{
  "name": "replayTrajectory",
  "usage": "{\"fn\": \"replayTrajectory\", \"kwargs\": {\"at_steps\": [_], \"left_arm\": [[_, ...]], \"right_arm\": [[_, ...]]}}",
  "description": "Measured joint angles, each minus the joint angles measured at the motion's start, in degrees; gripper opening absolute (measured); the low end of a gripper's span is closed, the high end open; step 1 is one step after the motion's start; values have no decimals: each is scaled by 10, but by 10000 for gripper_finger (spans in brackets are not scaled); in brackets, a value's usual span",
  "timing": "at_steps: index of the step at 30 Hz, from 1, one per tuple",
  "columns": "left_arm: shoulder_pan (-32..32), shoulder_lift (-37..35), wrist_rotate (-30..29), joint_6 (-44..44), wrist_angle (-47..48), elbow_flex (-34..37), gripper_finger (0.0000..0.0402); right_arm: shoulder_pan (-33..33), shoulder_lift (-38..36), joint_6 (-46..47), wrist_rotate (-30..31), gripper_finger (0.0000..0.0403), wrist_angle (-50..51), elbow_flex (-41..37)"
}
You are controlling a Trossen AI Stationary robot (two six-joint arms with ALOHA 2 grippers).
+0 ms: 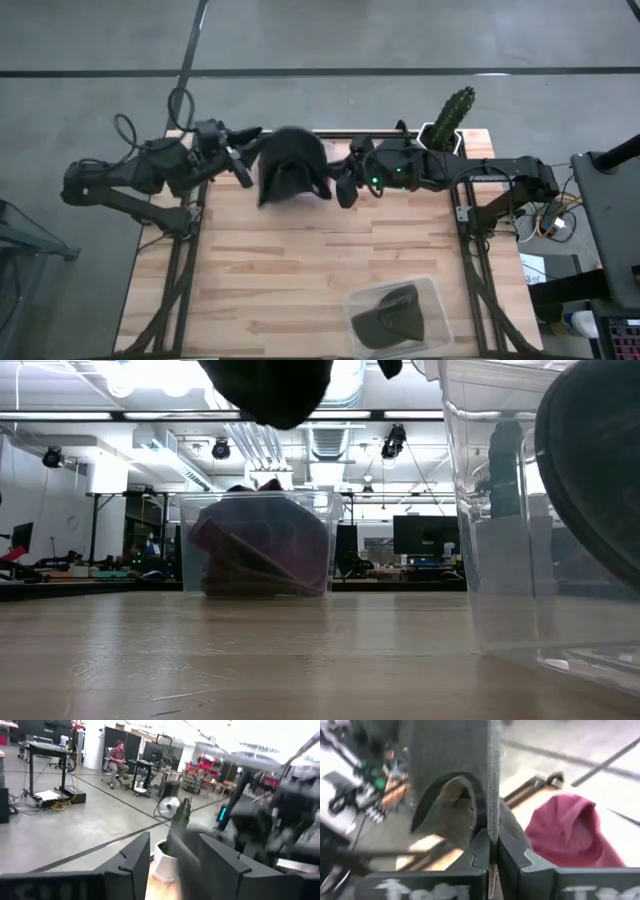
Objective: Pick and place caps into container
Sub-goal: Put the black cap into the bottom transparent container
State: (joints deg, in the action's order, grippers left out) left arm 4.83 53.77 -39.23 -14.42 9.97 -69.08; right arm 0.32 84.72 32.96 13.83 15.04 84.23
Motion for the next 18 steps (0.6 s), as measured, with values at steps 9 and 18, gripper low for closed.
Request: {"fn": "replayTrajectory", "kwargs": {"at_steps": [9, 18], "left_arm": [[-1, -24, 100, -94, 77, 0, 158], [-3, 2, 225, -278, 142, 0, 158]], "right_arm": [[-21, 1, 31, -194, 11, 132, 0], [-51, 1, 8, -375, 11, 228, 0]]}}
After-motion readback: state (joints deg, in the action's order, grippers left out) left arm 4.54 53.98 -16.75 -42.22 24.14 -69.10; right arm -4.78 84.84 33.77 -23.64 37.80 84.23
